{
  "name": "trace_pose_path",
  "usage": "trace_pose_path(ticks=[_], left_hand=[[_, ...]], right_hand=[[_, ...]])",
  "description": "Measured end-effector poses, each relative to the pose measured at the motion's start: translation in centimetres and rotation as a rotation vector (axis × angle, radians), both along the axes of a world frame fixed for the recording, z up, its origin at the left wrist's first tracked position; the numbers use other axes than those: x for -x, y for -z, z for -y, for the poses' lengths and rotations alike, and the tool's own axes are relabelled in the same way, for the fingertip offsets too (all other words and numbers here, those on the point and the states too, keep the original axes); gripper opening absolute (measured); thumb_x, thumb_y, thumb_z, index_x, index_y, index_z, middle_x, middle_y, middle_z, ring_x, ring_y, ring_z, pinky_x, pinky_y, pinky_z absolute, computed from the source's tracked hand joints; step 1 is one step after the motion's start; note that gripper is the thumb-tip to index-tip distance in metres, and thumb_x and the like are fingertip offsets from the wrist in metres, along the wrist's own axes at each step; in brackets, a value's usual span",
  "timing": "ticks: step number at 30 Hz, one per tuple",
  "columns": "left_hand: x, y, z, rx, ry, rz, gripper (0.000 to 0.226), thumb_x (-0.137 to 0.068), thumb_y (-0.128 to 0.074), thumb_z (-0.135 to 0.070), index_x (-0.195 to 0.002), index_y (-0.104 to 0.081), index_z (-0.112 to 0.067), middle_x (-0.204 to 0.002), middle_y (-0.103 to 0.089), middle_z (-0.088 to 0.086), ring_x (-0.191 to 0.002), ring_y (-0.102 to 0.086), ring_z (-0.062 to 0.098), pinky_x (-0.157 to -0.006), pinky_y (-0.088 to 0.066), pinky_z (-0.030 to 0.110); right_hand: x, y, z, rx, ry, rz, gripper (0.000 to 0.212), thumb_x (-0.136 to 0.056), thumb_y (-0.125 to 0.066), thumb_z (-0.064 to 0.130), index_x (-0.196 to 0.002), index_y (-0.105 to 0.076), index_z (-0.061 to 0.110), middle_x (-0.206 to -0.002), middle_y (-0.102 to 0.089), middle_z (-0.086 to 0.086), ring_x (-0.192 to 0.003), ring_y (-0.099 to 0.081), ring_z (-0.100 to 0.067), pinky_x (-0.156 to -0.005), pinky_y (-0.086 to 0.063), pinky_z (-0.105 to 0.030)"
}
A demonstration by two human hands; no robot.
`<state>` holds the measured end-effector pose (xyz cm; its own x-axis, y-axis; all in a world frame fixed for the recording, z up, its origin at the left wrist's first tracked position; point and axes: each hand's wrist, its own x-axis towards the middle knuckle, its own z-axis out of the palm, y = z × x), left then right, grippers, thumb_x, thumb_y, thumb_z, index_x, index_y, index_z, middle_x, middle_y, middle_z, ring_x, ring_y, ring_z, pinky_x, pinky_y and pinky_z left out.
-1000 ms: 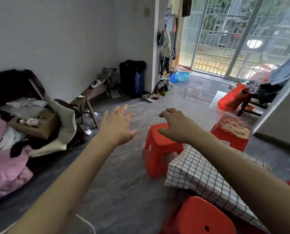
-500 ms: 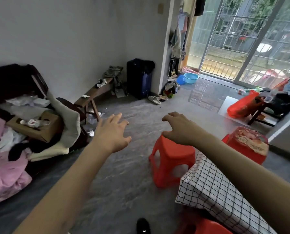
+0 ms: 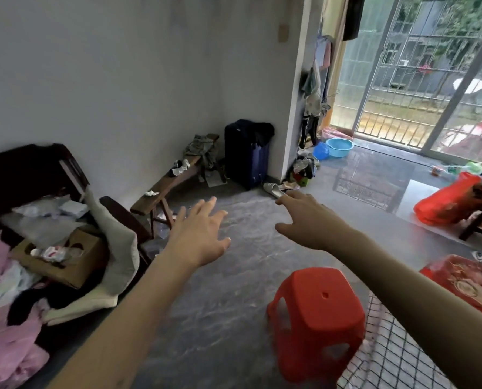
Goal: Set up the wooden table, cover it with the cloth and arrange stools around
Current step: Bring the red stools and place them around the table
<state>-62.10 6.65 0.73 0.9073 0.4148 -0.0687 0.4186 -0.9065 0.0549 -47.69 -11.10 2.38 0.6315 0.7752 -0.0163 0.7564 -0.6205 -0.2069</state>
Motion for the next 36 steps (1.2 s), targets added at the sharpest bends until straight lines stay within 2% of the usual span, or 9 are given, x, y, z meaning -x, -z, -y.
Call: trace_pose_path(ticks=[8, 14, 20, 23, 28, 33, 36], left_hand=[[-7.6, 0.5, -6.4, 0.016, -0.021, 0.015, 0.065, -0.096, -0.04, -0.055, -0.153, -0.021, -0.032, -0.164, 0.008, -0.005, -0.15, 0.007, 0.016, -0.121, -0.003, 0.048], [-12.0, 1.2, -11.9, 0.034, -0.008, 0.013, 0.066, -0.095, -0.042, -0.055, -0.153, -0.02, -0.032, -0.163, 0.008, -0.005, -0.15, 0.008, 0.015, -0.121, 0.0, 0.047], [-17.1, 0.5, -20.6, -0.033, 0.028, 0.043, 0.075, -0.096, -0.041, -0.056, -0.156, -0.005, -0.029, -0.163, 0.01, -0.005, -0.15, 0.009, 0.014, -0.121, 0.001, 0.044], [-20.2, 0.0, -25.9, -0.138, 0.069, 0.058, 0.076, -0.096, -0.038, -0.057, -0.156, -0.003, -0.025, -0.163, 0.01, -0.003, -0.15, 0.008, 0.017, -0.121, -0.005, 0.045], [-27.0, -0.4, -32.1, -0.098, 0.134, 0.083, 0.077, -0.097, -0.038, -0.055, -0.156, 0.001, -0.025, -0.163, 0.014, -0.005, -0.149, 0.013, 0.014, -0.121, 0.001, 0.046], [-32.9, 0.0, -35.3, -0.042, 0.233, 0.109, 0.075, -0.097, -0.039, -0.054, -0.156, -0.002, -0.026, -0.163, 0.014, -0.006, -0.149, 0.012, 0.013, -0.12, 0.001, 0.045], [-35.7, 0.3, -37.3, -0.028, 0.264, 0.105, 0.074, -0.097, -0.039, -0.053, -0.156, -0.002, -0.028, -0.162, 0.014, -0.007, -0.149, 0.013, 0.012, -0.12, 0.004, 0.044]], right_hand=[[-7.7, 0.9, -6.7, -0.005, -0.049, -0.007, 0.059, -0.091, -0.059, 0.041, -0.143, -0.041, 0.019, -0.153, -0.032, -0.003, -0.137, -0.036, -0.024, -0.106, -0.039, -0.041], [-12.9, 1.6, -13.1, -0.001, -0.073, 0.007, 0.061, -0.088, -0.058, 0.044, -0.142, -0.041, 0.02, -0.155, -0.031, -0.003, -0.137, -0.036, -0.027, -0.106, -0.04, -0.046], [-18.8, 0.3, -22.9, 0.027, -0.117, 0.066, 0.062, -0.088, -0.058, 0.043, -0.143, -0.039, 0.02, -0.153, -0.031, -0.004, -0.135, -0.037, -0.029, -0.104, -0.041, -0.05], [-22.2, -0.5, -28.0, 0.005, -0.095, 0.072, 0.063, -0.089, -0.057, 0.043, -0.145, -0.037, 0.02, -0.152, -0.032, -0.005, -0.134, -0.037, -0.03, -0.104, -0.041, -0.051], [-27.0, -0.9, -34.0, 0.034, -0.042, 0.061, 0.063, -0.09, -0.057, 0.043, -0.145, -0.036, 0.021, -0.151, -0.032, -0.004, -0.134, -0.038, -0.028, -0.104, -0.042, -0.051], [-32.5, -1.2, -36.2, 0.082, 0.013, 0.071, 0.055, -0.089, -0.056, 0.047, -0.136, -0.043, 0.021, -0.136, -0.043, -0.004, -0.123, -0.045, -0.028, -0.097, -0.046, -0.05], [-35.6, -1.6, -37.5, 0.072, 0.064, 0.047, 0.052, -0.087, -0.058, 0.043, -0.133, -0.046, 0.02, -0.137, -0.044, -0.003, -0.124, -0.045, -0.027, -0.098, -0.046, -0.049]])
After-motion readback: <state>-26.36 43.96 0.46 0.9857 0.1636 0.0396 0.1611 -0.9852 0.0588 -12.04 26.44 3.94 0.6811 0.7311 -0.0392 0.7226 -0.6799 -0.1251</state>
